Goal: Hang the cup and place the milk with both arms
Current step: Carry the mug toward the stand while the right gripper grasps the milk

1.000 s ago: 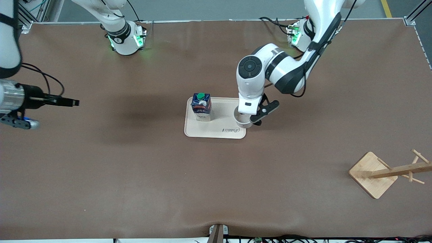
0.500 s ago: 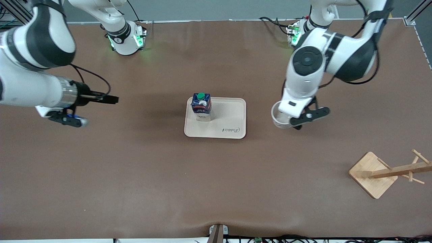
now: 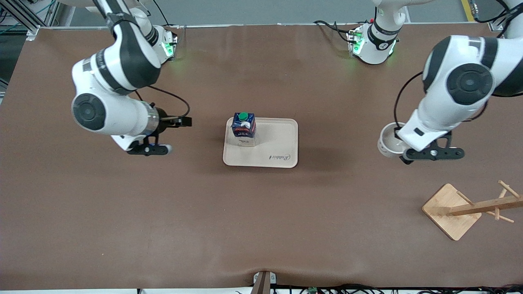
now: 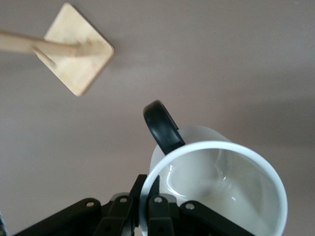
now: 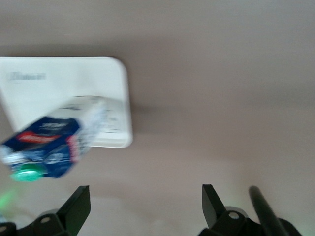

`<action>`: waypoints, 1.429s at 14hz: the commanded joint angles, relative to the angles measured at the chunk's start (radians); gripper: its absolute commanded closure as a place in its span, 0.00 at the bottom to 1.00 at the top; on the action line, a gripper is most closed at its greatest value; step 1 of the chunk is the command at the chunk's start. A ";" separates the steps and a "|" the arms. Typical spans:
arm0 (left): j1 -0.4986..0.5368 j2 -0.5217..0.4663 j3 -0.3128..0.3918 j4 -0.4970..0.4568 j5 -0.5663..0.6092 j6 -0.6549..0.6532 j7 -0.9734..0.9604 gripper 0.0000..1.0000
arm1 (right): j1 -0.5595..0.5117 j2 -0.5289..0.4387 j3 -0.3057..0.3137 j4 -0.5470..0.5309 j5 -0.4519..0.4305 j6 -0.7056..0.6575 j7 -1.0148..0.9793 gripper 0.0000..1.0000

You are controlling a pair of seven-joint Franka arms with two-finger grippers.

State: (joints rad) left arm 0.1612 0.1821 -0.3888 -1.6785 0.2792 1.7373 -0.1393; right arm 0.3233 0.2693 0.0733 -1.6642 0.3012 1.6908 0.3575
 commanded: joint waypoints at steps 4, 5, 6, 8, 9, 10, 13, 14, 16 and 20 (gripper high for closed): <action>0.126 0.027 -0.008 0.120 0.020 -0.022 0.329 1.00 | 0.196 0.071 -0.013 -0.002 0.102 0.229 0.166 0.00; 0.129 0.033 -0.007 0.134 0.018 -0.021 0.383 1.00 | 0.206 0.082 -0.013 -0.002 0.102 0.237 0.166 0.00; 0.148 0.042 0.001 0.146 0.017 -0.019 0.435 1.00 | 0.210 0.085 -0.013 -0.006 0.102 0.237 0.166 0.00; 0.194 0.065 0.001 0.174 0.012 -0.002 0.506 1.00 | 0.241 0.100 -0.013 -0.006 0.101 0.251 0.207 0.00; 0.207 0.071 0.001 0.175 0.011 0.022 0.545 1.00 | 0.249 0.106 -0.013 -0.008 0.098 0.268 0.230 0.00; 0.227 0.077 0.001 0.175 0.008 0.051 0.569 1.00 | 0.252 0.123 -0.015 -0.008 0.096 0.271 0.230 0.00; 0.250 0.091 0.001 0.178 0.002 0.094 0.651 1.00 | 0.269 0.165 -0.018 -0.017 0.088 0.274 0.236 0.00; 0.264 0.094 0.001 0.183 0.002 0.114 0.671 1.00 | 0.270 0.168 -0.018 -0.019 0.079 0.285 0.253 0.00; 0.273 0.103 0.001 0.189 0.000 0.130 0.708 1.00 | 0.281 0.180 -0.018 -0.020 0.055 0.325 0.273 0.14; 0.317 0.115 0.002 0.215 -0.060 0.134 0.744 1.00 | 0.280 0.186 -0.021 -0.020 0.021 0.305 0.288 1.00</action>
State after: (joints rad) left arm 0.4435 0.2819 -0.3817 -1.4943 0.2659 1.8685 0.5593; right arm 0.5888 0.4541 0.0670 -1.6795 0.3488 1.9960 0.6141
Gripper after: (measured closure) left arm 0.938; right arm 0.282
